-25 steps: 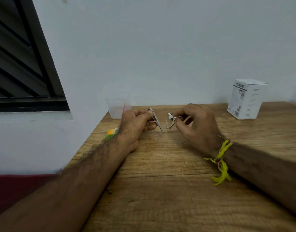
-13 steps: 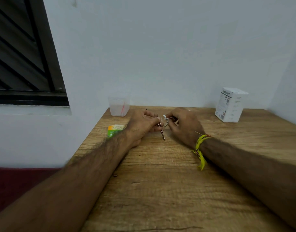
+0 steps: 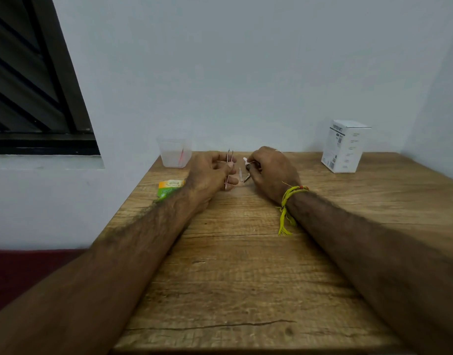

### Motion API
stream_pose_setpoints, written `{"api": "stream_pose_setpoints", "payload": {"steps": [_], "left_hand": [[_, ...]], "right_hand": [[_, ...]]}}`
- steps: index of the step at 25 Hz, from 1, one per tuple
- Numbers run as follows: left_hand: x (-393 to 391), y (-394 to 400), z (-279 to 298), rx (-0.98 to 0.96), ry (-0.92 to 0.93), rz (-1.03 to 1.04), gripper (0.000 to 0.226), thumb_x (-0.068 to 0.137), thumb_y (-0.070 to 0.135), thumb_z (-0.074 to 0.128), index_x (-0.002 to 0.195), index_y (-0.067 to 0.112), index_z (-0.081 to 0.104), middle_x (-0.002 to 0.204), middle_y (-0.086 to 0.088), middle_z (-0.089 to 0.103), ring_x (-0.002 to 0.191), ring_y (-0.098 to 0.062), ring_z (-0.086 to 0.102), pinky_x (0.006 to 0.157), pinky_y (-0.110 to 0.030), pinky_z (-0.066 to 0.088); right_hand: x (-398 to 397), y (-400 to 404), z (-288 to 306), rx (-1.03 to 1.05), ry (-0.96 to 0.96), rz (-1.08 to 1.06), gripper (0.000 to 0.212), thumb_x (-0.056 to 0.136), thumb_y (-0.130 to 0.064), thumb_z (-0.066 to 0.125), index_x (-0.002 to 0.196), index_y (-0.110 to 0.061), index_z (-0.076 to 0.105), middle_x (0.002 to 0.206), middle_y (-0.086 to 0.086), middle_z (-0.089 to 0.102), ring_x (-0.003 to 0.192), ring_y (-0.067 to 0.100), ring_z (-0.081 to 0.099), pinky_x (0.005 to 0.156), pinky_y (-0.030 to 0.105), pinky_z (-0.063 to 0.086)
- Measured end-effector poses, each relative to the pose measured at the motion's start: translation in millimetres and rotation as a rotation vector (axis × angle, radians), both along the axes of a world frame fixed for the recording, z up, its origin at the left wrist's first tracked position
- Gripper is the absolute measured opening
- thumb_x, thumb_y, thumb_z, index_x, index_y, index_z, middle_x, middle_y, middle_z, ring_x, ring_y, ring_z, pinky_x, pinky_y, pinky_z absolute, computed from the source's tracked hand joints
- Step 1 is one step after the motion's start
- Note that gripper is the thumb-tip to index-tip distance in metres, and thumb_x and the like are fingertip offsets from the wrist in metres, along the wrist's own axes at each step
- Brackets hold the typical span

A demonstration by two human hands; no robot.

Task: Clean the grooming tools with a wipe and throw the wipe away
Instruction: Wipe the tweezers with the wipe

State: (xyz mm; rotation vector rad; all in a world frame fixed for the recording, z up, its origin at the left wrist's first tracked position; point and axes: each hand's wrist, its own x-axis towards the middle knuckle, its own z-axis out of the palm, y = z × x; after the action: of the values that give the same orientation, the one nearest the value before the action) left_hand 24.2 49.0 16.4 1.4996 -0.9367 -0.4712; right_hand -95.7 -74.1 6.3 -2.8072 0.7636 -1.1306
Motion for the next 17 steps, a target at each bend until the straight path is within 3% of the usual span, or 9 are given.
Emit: {"api": "stream_pose_setpoints", "payload": {"steps": [4, 6, 11, 14, 17], "left_hand": [[13.3, 2.1, 13.5, -0.004, -0.252, 0.138, 0.016, 0.098, 0.012, 0.063, 0.113, 0.013, 0.069, 0.078, -0.006, 0.069, 0.066, -0.018, 0.072, 0.065, -0.032, 0.062], [23.4, 2.4, 22.0, 0.046, -0.329, 0.227, 0.021, 0.096, 0.006, 0.064, 0.115, 0.012, 0.07, 0.074, -0.002, 0.067, 0.071, -0.019, 0.072, 0.071, -0.034, 0.063], [54.2, 2.5, 38.9, 0.106, -0.439, 0.387, 0.033, 0.093, 0.0, 0.063, 0.125, 0.01, 0.067, 0.098, -0.016, 0.072, 0.092, -0.031, 0.073, 0.085, -0.043, 0.061], [92.1, -10.1, 68.2, 0.153, -0.587, 0.517, 0.037, 0.089, 0.007, 0.073, 0.125, 0.007, 0.065, 0.114, -0.016, 0.07, 0.103, -0.029, 0.07, 0.094, -0.041, 0.057], [124.5, -23.4, 96.9, 0.277, -0.727, 0.645, 0.036, 0.084, 0.006, 0.077, 0.118, 0.005, 0.066, 0.118, -0.012, 0.068, 0.108, -0.028, 0.067, 0.091, -0.035, 0.057]], "right_hand": [[9.2, -13.2, 0.5, 0.014, -0.044, 0.011, 0.019, 0.092, -0.015, 0.058, 0.104, -0.008, 0.07, 0.104, 0.008, 0.068, 0.101, 0.027, 0.061, 0.086, 0.043, 0.049], [11.0, -19.3, -0.4, 0.023, -0.121, 0.024, 0.018, 0.091, -0.013, 0.058, 0.102, -0.007, 0.07, 0.102, 0.009, 0.068, 0.098, 0.028, 0.062, 0.085, 0.045, 0.05], [10.0, -27.2, -5.7, 0.007, -0.207, 0.074, 0.013, 0.091, -0.013, 0.062, 0.099, -0.006, 0.071, 0.098, 0.008, 0.069, 0.093, 0.027, 0.063, 0.084, 0.043, 0.05], [11.8, -31.3, -7.1, 0.006, -0.234, 0.086, 0.01, 0.09, -0.014, 0.065, 0.097, -0.008, 0.071, 0.095, 0.007, 0.068, 0.091, 0.028, 0.063, 0.081, 0.044, 0.052], [12.3, -31.2, -7.5, 0.021, -0.258, 0.089, 0.01, 0.089, -0.013, 0.066, 0.096, -0.009, 0.071, 0.094, 0.007, 0.068, 0.091, 0.028, 0.064, 0.079, 0.045, 0.053]]}}
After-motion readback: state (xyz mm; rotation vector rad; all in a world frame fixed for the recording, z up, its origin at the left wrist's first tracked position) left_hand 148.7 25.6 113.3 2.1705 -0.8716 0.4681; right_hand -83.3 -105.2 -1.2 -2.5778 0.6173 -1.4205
